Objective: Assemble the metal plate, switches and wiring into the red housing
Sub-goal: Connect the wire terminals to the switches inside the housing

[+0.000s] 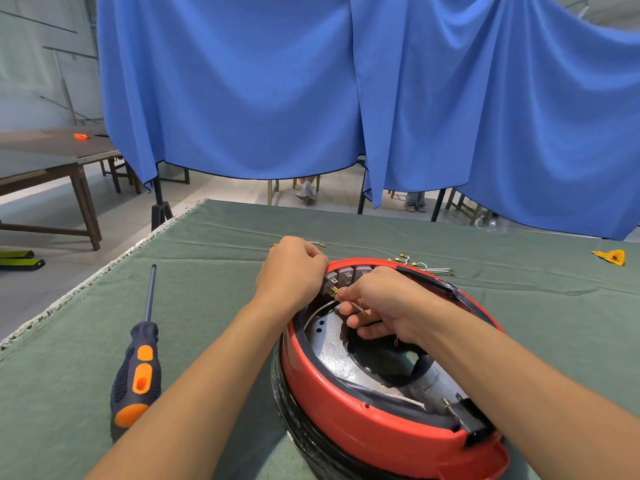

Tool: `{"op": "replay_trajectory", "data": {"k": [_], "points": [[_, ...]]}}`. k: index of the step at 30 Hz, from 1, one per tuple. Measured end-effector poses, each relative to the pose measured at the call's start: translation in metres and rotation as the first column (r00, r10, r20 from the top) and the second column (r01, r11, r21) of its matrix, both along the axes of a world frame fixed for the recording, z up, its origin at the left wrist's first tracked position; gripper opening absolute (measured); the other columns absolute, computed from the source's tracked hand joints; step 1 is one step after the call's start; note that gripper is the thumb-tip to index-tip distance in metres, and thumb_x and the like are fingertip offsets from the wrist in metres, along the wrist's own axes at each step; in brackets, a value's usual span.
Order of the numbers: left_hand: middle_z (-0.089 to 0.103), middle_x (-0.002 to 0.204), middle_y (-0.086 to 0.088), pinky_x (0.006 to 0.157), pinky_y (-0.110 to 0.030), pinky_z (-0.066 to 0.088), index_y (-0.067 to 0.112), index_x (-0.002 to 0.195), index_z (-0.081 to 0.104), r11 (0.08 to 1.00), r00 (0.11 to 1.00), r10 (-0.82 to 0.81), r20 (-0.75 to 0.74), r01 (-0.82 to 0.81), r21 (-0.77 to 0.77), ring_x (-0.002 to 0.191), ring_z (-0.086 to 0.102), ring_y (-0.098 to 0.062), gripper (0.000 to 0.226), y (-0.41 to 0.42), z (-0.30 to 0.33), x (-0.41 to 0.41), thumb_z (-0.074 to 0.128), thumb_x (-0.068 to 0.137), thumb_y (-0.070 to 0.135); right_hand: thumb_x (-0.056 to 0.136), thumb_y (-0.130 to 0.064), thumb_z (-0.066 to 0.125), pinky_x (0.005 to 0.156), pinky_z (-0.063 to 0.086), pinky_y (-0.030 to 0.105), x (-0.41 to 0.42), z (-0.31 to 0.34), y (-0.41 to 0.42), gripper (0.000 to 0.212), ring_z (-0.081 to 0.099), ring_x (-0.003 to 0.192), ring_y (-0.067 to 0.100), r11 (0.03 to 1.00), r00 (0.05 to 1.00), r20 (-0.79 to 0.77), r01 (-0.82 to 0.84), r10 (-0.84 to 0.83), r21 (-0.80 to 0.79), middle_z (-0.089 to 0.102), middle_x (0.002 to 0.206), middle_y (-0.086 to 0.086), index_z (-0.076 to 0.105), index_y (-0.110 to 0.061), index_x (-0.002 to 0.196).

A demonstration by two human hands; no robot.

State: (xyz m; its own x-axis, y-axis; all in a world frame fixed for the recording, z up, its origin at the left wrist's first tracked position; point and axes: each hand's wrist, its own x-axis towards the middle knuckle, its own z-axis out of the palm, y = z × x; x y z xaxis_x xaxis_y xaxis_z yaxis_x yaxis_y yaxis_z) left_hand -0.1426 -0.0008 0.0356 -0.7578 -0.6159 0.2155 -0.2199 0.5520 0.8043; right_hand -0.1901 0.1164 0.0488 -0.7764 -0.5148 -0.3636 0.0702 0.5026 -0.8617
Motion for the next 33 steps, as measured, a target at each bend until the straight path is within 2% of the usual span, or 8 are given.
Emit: {"op": "replay_trajectory", "data": {"k": [10,14,19,21,25,29,31,33], "points": [[0.071,0.083,-0.003,0.081,-0.043,0.054,0.02,0.072,0.073,0.999,1.0,0.012,-0.007,-0.012,-0.032,0.086,0.064,-0.025,0.023,0.001,0.0,0.001,0.055,0.086,0.017,0.098,-0.012,0.045,0.038,0.041,0.016,0.001,-0.005,-0.005,0.017,0.05,0.033,0.005,0.999,0.995,-0.085,0.046,-0.046,-0.003,0.06,0.059,0.0,0.06,-0.009,0.089],[0.072,0.084,-0.002,0.08,-0.042,0.055,0.019,0.078,0.075,0.998,1.0,0.022,-0.015,-0.023,-0.055,0.084,0.064,-0.022,0.022,0.001,0.0,0.001,0.056,0.088,0.018,0.097,-0.013,0.049,0.037,0.039,0.015,0.0,-0.005,-0.006,0.015,0.049,0.032,0.004,0.999,0.994,-0.107,0.033,-0.033,-0.004,0.061,0.059,0.0,0.059,-0.005,0.104],[0.071,0.083,-0.001,0.077,-0.04,0.055,0.019,0.078,0.075,0.995,0.999,0.036,-0.012,-0.037,-0.089,0.081,0.064,-0.02,0.021,0.001,0.0,0.001,0.056,0.088,0.018,0.097,-0.014,0.053,0.036,0.037,0.013,0.0,-0.004,-0.006,0.012,0.048,0.031,0.002,1.0,0.991,-0.131,-0.021,0.021,-0.002,0.058,0.044,-0.007,0.059,-0.005,0.099],[0.071,0.082,-0.001,0.076,-0.039,0.055,0.019,0.076,0.074,0.994,0.999,0.04,-0.014,-0.041,-0.099,0.08,0.064,-0.02,0.022,0.002,0.001,0.002,0.056,0.088,0.019,0.097,-0.014,0.052,0.036,0.037,0.013,0.0,-0.004,-0.005,0.013,0.048,0.032,0.003,1.0,0.991,-0.132,-0.018,0.017,-0.005,0.058,0.043,-0.007,0.059,-0.004,0.101],[0.07,0.075,-0.002,0.073,-0.041,0.056,0.016,0.072,0.074,0.995,0.999,0.043,-0.013,-0.044,-0.095,0.075,0.065,-0.021,0.023,0.002,0.0,0.003,0.056,0.085,0.015,0.096,-0.016,0.053,0.037,0.038,0.014,-0.001,-0.003,-0.002,0.012,0.05,0.034,0.006,0.997,0.988,-0.138,-0.069,0.071,0.016,0.059,0.045,-0.006,0.06,-0.009,0.089],[0.07,0.079,-0.003,0.074,-0.041,0.055,0.017,0.075,0.072,0.985,0.999,0.024,0.027,-0.02,-0.17,0.081,0.064,-0.027,0.02,0.004,0.003,0.004,0.055,0.083,0.017,0.092,-0.018,0.056,0.036,0.041,0.017,-0.003,-0.004,-0.002,0.019,0.059,0.038,0.011,0.99,0.944,-0.31,-0.083,0.115,0.116,0.065,0.05,-0.001,0.067,-0.004,0.084],[0.07,0.087,-0.002,0.074,-0.037,0.052,0.02,0.082,0.071,0.97,0.998,0.017,0.067,0.0,-0.243,0.086,0.063,-0.027,0.017,0.005,0.003,0.004,0.054,0.085,0.022,0.088,-0.017,0.057,0.037,0.044,0.02,-0.004,-0.004,0.001,0.023,0.063,0.041,0.014,0.995,0.899,-0.432,-0.038,0.077,0.097,0.067,0.052,0.001,0.067,-0.005,0.072],[0.07,0.095,0.0,0.073,-0.034,0.048,0.023,0.093,0.068,0.947,0.994,-0.005,0.106,0.039,-0.318,0.091,0.062,-0.026,0.017,0.006,0.003,0.002,0.053,0.087,0.03,0.084,-0.016,0.058,0.039,0.047,0.021,-0.01,-0.001,0.008,0.02,0.064,0.042,0.013,0.999,0.861,-0.508,0.021,0.004,0.043,0.068,0.053,0.0,0.067,-0.006,0.068]]}}
